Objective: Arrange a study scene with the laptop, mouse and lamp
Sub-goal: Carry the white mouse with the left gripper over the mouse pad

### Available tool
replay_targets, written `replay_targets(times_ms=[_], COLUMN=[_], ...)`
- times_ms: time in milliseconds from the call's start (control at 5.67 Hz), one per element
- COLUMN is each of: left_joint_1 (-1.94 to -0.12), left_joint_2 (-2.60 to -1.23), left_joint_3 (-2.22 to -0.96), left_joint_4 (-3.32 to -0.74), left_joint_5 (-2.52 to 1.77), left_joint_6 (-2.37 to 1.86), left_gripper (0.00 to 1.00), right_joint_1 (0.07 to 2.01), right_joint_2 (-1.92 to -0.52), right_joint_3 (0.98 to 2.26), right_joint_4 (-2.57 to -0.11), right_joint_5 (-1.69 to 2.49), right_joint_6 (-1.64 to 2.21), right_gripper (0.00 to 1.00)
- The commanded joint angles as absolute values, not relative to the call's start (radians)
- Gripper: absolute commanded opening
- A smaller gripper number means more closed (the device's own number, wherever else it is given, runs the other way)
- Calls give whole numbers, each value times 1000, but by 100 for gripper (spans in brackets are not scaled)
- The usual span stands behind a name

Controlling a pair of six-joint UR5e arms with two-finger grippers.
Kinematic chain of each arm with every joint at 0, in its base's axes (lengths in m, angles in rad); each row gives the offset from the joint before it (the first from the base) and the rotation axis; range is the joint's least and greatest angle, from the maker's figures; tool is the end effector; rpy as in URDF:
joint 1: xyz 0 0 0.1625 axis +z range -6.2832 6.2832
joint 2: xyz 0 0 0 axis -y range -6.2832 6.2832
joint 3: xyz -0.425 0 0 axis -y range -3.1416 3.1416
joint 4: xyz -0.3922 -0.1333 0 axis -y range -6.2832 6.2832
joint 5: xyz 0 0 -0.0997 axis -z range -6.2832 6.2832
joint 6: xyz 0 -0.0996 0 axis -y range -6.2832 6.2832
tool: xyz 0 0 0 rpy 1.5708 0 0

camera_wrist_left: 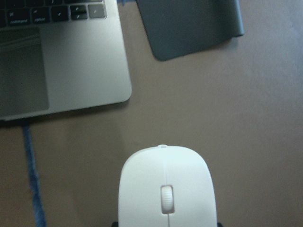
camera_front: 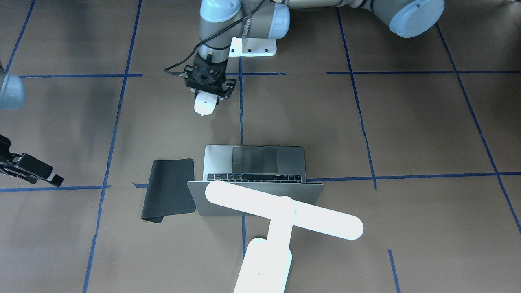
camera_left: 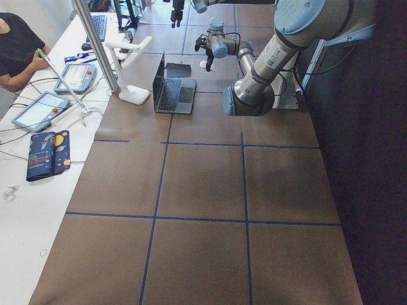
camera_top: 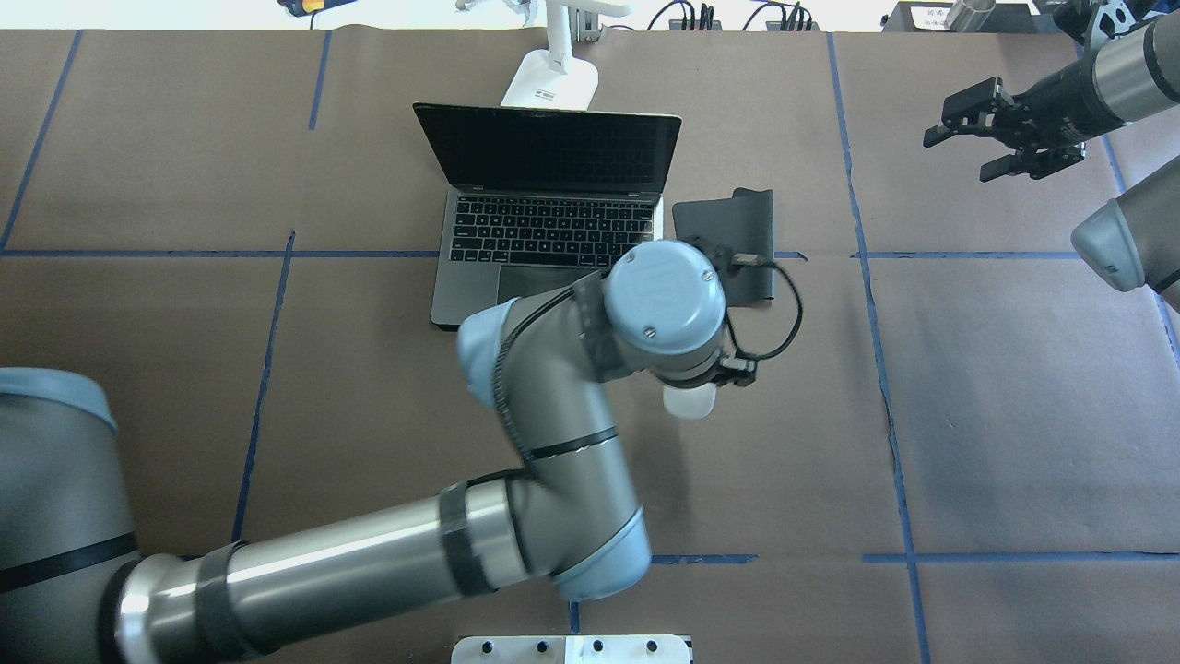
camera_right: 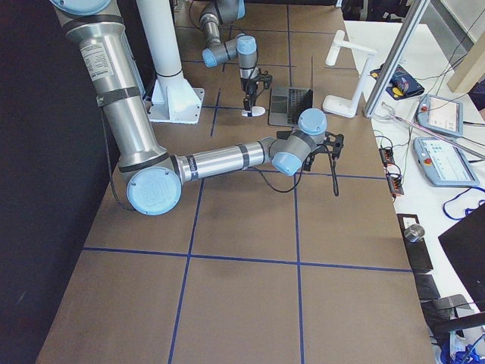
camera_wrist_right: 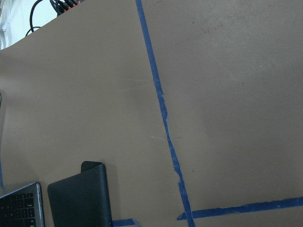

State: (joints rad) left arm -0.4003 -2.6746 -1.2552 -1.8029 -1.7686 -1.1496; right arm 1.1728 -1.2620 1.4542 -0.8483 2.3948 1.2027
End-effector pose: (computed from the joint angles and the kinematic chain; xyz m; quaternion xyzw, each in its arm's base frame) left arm 0.6845 -0.4132 0.0418 0.1150 0.4799 0.0573 0.8679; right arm -0.1881 -0.6028 0.4548 0.0240 -0.5406 0.1592 0.8257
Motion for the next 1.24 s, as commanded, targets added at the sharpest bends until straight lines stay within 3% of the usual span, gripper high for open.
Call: replay_targets(times_ms=[0, 529, 1059], left_joint_1=[-433, -462, -478], left_joint_2=[-2810, -2989, -3028], left_joint_3=[-1003, -626, -500], left_joint_4=[-1920, -2082, -2207], left_joint_5=[-1767, -1757, -1600], left_joint_6=[-1155, -1158, -1207], left_gripper=[1, 1, 1], right_joint_1=[1174, 1170, 1166], right_joint_2=[-1267, -1266, -1262], right_joint_3=[1453, 1448, 1448], right_joint_4=[-848, -848, -850], right_joint_5=[2388, 2382, 2361], right_joint_6=[1195, 1195, 1195], right_gripper=[100, 100, 100])
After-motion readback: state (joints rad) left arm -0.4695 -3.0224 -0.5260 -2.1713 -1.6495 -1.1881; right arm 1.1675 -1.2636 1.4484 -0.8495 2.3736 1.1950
